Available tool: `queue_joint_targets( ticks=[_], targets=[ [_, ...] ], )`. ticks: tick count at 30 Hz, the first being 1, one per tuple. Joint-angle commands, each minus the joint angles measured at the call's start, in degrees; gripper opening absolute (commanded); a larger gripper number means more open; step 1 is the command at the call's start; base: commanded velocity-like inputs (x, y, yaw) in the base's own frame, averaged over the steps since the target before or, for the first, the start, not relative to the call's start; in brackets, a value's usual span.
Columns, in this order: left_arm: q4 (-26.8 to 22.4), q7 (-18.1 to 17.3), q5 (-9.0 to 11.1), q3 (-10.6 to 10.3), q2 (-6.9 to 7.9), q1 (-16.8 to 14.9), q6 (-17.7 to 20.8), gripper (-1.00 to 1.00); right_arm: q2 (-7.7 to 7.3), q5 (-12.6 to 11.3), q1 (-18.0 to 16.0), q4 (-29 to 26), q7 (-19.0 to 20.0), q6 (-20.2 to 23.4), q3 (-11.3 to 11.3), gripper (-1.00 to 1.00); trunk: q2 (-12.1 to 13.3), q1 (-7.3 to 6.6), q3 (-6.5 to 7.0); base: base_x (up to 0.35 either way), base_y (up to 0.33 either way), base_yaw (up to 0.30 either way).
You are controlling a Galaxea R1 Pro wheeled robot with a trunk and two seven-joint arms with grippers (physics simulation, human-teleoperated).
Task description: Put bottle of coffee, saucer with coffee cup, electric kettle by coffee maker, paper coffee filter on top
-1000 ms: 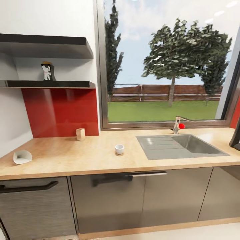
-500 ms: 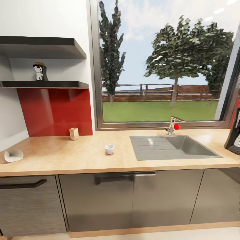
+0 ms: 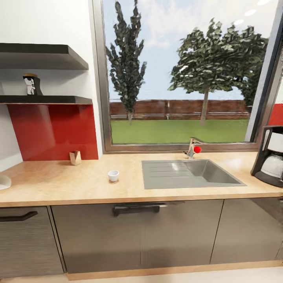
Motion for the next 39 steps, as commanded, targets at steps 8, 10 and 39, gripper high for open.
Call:
queue_joint_targets(
  ticks=[8, 10, 39],
  targets=[
    [-0.05, -0.14, 0.61, -0.44, 0.01, 0.01, -0.13, 1.00, 0.00, -0.17, -0.09, 0.19, 0.00, -0.39, -0.03, -1.00, -0.04, 0.00, -0.06, 0.000, -0.335, 0.000],
    [-0.05, -0.15, 0.61, -0.43, 0.01, 0.01, -0.13, 1.00, 0.00, -0.17, -0.09, 0.19, 0.00, -0.40, -0.03, -1.00, -0.04, 0.00, -0.06, 0.000, -0.335, 0.000],
    [-0.05, -0.13, 0.61, -0.44, 0.01, 0.01, -0.13, 1.00, 0.00, -0.17, -0.08, 0.19, 0.00, -0.40, -0.03, -1.00, -0.04, 0.00, -0.06, 0.049, -0.335, 0.000]
  ],
)
